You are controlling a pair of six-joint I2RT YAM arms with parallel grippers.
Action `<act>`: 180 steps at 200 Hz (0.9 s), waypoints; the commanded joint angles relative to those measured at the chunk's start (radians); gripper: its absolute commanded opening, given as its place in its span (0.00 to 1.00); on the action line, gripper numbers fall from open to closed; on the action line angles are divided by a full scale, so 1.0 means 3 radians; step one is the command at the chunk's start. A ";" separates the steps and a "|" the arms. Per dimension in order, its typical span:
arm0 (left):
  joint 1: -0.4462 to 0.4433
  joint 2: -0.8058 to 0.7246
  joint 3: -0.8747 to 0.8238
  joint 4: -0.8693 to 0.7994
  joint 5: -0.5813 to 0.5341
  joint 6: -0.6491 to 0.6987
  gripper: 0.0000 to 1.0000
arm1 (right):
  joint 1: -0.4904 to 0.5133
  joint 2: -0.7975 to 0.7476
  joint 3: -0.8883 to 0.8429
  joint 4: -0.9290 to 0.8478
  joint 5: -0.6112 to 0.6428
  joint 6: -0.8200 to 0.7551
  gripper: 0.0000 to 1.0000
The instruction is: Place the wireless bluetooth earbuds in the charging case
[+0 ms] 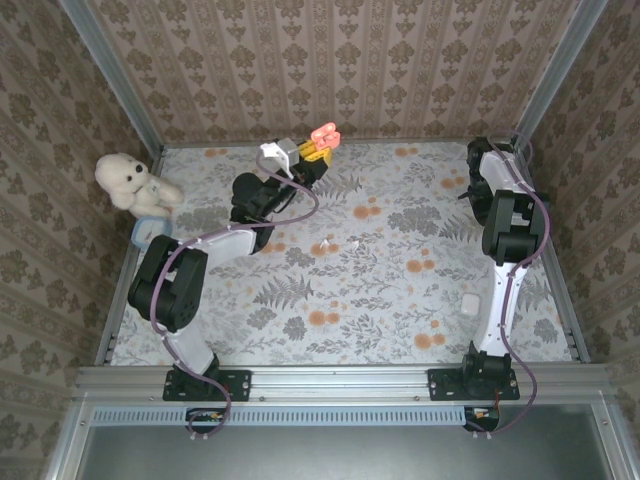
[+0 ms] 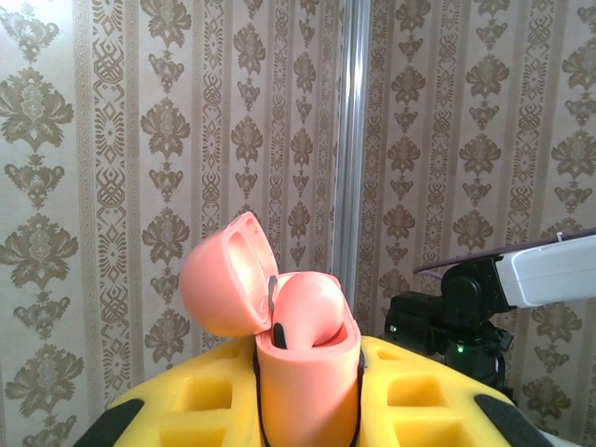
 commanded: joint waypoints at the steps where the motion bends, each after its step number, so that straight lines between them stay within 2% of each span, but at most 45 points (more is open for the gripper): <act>1: 0.0035 0.0058 0.0078 0.0187 -0.0004 -0.0087 0.00 | -0.0002 0.0127 0.0144 -0.0194 0.0123 0.0062 0.53; 63: 0.0063 0.0059 0.0075 0.0198 -0.0004 -0.0118 0.00 | -0.0020 0.0313 0.0385 -0.0407 0.0192 0.0163 0.52; 80: 0.0063 0.0058 0.0068 0.0198 -0.0012 -0.0124 0.00 | -0.0031 0.0347 0.0418 -0.0441 0.0207 0.0158 0.47; 108: 0.0063 0.0063 0.0075 0.0202 -0.0009 -0.0161 0.00 | -0.0036 0.0345 0.0423 -0.0404 0.0154 0.0079 0.33; 180: -0.0007 0.0053 0.0096 0.0208 -0.0013 -0.0215 0.00 | 0.0070 -0.0021 -0.0123 0.0104 -0.0088 -0.0364 0.15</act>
